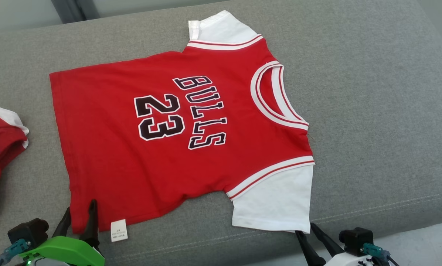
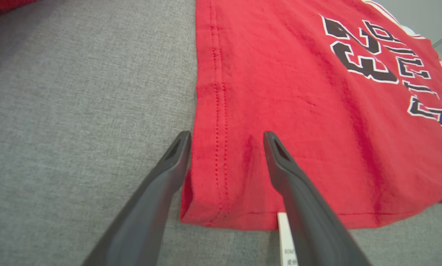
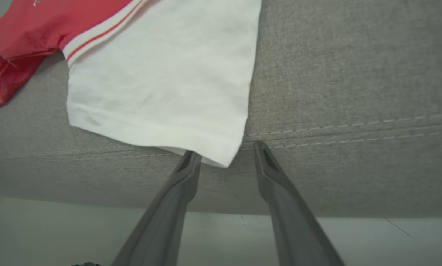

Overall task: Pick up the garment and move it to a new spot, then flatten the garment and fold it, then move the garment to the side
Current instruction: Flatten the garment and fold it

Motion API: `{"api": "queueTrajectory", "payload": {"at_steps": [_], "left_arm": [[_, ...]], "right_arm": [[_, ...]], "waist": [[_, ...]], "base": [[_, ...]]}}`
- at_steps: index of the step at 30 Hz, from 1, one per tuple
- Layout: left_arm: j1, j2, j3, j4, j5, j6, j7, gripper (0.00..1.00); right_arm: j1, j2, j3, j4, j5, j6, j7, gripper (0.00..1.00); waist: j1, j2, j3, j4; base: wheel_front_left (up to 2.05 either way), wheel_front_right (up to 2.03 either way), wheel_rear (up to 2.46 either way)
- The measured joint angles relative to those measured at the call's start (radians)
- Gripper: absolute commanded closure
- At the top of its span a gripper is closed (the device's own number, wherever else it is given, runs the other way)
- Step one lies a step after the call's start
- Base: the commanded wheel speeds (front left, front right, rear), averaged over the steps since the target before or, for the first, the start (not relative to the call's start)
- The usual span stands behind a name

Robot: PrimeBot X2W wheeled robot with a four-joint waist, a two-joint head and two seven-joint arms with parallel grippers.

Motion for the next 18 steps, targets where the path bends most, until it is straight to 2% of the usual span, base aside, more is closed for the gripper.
{"api": "queueTrajectory", "payload": {"at_steps": [3,5,8,10,14,18], "left_arm": [[-0.001,0.0,-0.002,0.0,0.0,0.0,0.0,0.0],[-0.001,0.0,-0.003,0.0,0.0,0.0,0.0,0.0],[-0.001,0.0,-0.003,0.0,0.0,0.0,0.0,0.0],[-0.001,0.0,-0.003,0.0,0.0,0.0,0.0,0.0],[-0.001,-0.001,-0.008,0.007,-0.001,0.0,0.013,0.0],[0.002,-0.002,-0.01,0.012,-0.009,0.005,0.034,0.0]], "right_arm": [[0.0,0.001,0.0,-0.007,0.0,0.003,0.0,0.49],[0.0,0.001,0.0,-0.009,0.0,0.008,0.0,0.51],[0.0,0.001,0.001,-0.011,0.0,0.008,0.0,0.75],[0.0,0.001,0.001,-0.012,0.0,0.008,0.0,0.85],[0.0,0.0,0.001,-0.013,0.0,0.008,0.0,0.96],[0.0,-0.004,0.0,-0.015,0.0,0.009,0.0,0.96]], "waist": [[0.0,0.0,0.001,-0.001],[0.0001,0.0,0.001,0.0],[0.0001,0.0,0.001,0.001],[0.0001,0.0,0.0,0.002],[0.0,0.0,0.0,0.003],[0.0,0.0,-0.001,0.005]], "base": [[0.0,0.0,0.0],[0.0,0.0,0.0],[0.0,0.0,0.0],[0.0,0.0,0.0],[0.0,0.0,0.0],[0.0,0.0,0.0]]}}
